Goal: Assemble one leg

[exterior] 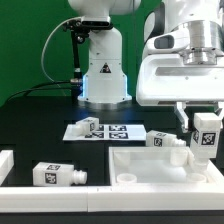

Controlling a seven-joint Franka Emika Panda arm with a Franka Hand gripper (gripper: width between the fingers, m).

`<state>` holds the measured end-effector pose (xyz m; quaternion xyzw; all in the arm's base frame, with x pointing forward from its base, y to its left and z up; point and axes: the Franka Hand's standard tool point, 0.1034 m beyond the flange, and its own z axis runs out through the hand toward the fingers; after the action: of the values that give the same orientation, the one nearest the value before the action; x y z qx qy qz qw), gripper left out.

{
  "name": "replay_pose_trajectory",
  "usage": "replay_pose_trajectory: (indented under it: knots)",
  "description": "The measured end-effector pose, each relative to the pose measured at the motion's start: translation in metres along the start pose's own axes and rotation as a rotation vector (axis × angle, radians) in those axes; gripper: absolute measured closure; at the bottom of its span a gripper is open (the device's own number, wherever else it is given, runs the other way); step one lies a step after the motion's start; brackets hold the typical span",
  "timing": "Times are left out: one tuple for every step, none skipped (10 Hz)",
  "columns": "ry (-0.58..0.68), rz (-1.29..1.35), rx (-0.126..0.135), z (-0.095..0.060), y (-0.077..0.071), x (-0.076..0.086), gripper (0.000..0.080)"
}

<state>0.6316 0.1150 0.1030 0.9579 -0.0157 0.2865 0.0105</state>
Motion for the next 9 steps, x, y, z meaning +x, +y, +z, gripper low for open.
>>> replay_pose_trajectory:
  knots:
    - [-0.007,-0.003,-0.004,0.004,0.001,-0.004,0.0515]
    - [-0.013,-0.007,-0.006,0.007,0.001,-0.009,0.0515]
    - [-0.014,-0.011,-0.008,0.011,0.0,-0.014,0.0515]
    - [-0.017,-0.014,-0.01,0.013,0.001,-0.018,0.0515]
    - [-0.016,-0.014,-0.008,0.014,-0.001,-0.02,0.0515]
    - [-0.015,-0.007,-0.01,0.016,0.0,-0.023,0.0515]
    - [-0.01,-0.01,-0.012,0.019,0.0,-0.025,0.0515]
    - [0.015,-0.014,-0.01,0.021,0.0,-0.025,0.0515]
    - [0.045,-0.019,-0.007,0.021,0.0,-0.025,0.0515]
